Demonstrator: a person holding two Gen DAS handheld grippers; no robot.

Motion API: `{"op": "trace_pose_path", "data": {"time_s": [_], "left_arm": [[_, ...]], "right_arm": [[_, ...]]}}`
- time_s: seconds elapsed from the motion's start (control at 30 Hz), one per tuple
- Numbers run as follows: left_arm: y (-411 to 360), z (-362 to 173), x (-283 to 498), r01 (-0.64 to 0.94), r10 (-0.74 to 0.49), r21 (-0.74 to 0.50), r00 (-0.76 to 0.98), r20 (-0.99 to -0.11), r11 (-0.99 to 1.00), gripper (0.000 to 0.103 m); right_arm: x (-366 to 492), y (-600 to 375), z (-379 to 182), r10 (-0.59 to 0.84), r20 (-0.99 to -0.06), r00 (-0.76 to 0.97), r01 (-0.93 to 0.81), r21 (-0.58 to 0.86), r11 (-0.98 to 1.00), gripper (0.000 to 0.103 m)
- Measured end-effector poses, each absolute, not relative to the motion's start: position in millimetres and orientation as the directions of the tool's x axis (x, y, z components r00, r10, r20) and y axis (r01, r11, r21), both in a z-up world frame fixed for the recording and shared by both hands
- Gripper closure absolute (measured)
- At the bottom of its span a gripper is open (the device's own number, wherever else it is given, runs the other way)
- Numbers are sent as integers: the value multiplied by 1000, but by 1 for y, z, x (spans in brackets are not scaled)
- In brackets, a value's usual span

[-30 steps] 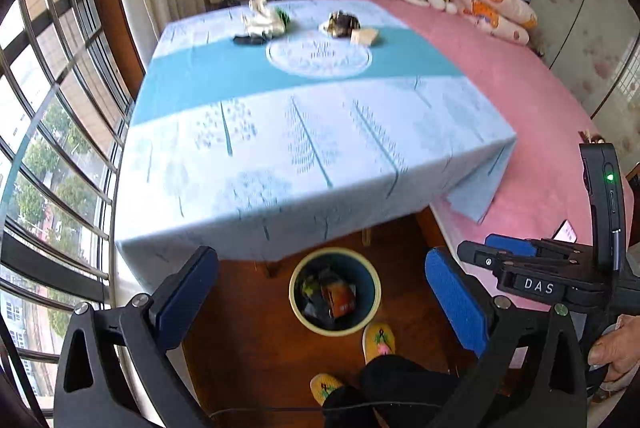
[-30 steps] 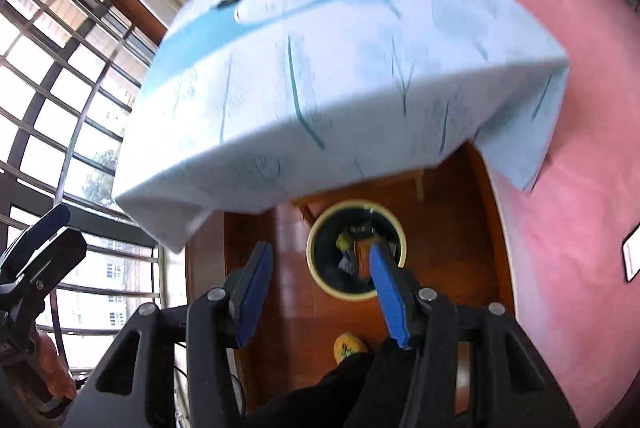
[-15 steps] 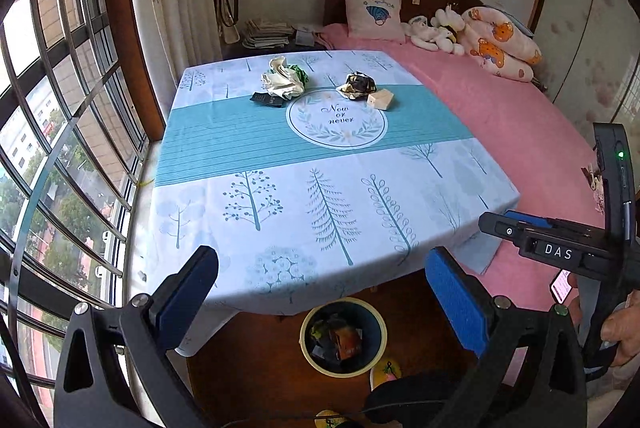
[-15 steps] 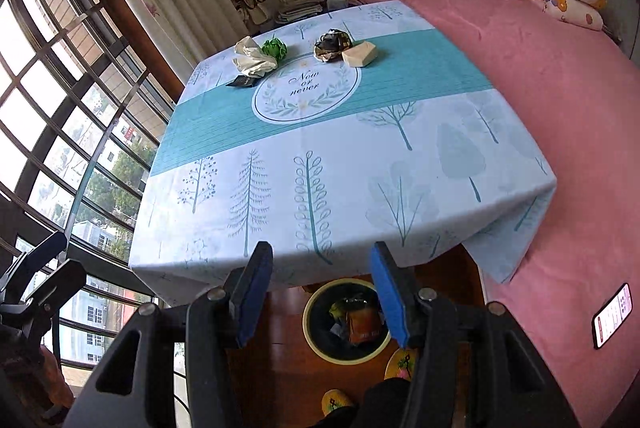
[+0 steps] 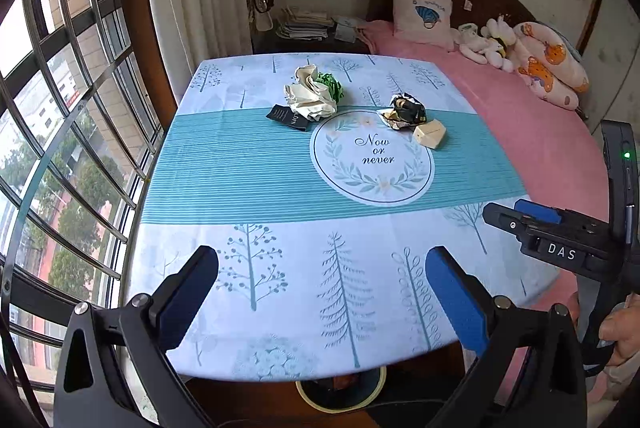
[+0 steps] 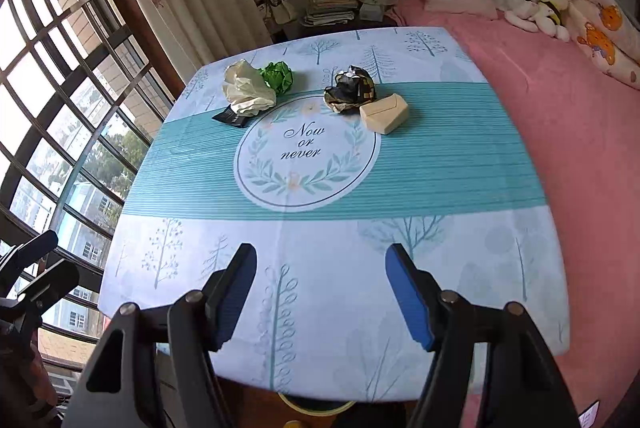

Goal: Collect trash
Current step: 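Move both tools toward the black-and-gold wrapper and beige box, then grasp the beige box with the right gripper while the left gripper grasps the black-and-gold wrapper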

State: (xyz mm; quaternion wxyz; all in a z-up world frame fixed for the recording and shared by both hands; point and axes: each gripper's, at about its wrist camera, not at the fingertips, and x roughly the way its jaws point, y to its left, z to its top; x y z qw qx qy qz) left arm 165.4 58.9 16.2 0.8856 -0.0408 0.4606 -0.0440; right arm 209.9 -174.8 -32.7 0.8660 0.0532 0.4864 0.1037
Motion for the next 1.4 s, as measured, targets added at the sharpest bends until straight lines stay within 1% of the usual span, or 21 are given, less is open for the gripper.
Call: {"op": "trace_pose_path", "data": {"time_s": [0.2,0.33,0.63,0.83,1.2,1.4], "left_arm": [[23,4,232,-15,-78,-103,543,-836,995,1],[6,-12,264,-58,-59,-103,509,-859,993,1],[1,-40,297,-157,-5,-81,435,-901,984,1],[10,-46,314,-212,10,-87,418,-909,973,1],[18,-38,367,-243,38,-81,450,-892,967,1],[2,-40,384,-203,14,-87,453,-892,975,1]], "right_arm": [[288,-199,-39,248,-838,486,-208,164,964,33],[334,-212,-52,267,-849,456,-229,178,957,33],[403,-216,-82,303,-862,407,-250,214,944,32],[428,-213,-95,346,-863,367,-233,275,933,32],[448,-204,-99,378,-856,353,-261,298,918,31],[447,-212,-99,384,-857,345,-284,295,912,31]]}}
